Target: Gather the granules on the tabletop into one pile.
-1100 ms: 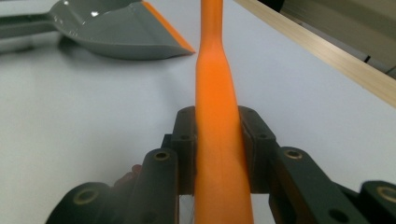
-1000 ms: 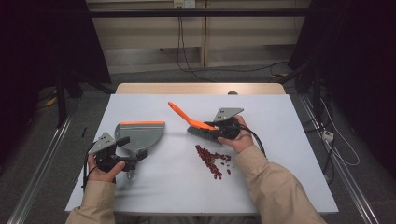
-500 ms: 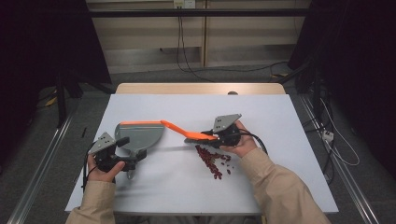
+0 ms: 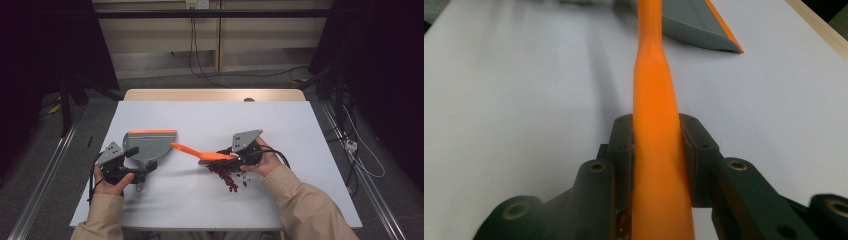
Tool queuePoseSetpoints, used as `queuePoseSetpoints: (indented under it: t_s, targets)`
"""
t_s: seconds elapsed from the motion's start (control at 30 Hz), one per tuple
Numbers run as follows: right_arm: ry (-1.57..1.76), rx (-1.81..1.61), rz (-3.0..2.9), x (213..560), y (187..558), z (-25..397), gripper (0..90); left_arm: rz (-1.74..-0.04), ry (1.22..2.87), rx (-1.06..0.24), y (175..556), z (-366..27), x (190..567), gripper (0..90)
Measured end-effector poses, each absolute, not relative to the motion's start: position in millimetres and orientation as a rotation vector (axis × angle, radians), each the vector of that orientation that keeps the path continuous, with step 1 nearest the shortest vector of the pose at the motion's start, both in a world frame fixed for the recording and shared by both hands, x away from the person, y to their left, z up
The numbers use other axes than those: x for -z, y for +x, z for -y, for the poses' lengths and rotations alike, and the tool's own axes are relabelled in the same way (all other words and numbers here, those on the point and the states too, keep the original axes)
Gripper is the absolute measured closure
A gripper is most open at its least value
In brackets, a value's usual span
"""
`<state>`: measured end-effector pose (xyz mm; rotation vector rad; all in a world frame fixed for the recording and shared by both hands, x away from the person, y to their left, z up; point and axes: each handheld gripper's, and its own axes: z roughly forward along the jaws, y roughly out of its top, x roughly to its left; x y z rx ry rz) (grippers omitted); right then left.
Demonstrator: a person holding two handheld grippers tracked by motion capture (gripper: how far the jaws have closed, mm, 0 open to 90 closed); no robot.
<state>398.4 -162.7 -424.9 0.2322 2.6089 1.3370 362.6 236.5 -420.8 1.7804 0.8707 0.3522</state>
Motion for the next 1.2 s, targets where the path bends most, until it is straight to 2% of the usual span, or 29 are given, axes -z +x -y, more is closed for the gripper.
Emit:
queuePoseSetpoints:
  t_s: [0.27,0.5,0.7,1.03,1.2]
  targets:
    - [0.336,-1.437,-2.511,418,397,166,71.5,-0.867,1.780,-0.354,362,-236,421,5.0]
    - [0.638,-1.470,-2.368,406,390,182,71.5,-0.862,1.775,-0.345,362,-236,420,4.9]
    - [0.929,-1.423,-2.233,409,373,196,71.5,-0.856,1.766,-0.330,362,-236,420,4.9]
    - [1.221,-1.286,-1.977,416,342,214,71.4,-0.846,1.757,-0.325,360,-235,419,5.0]
    - [1.265,-1.157,-1.910,428,330,213,71.4,-0.843,1.757,-0.331,359,-234,418,5.0]
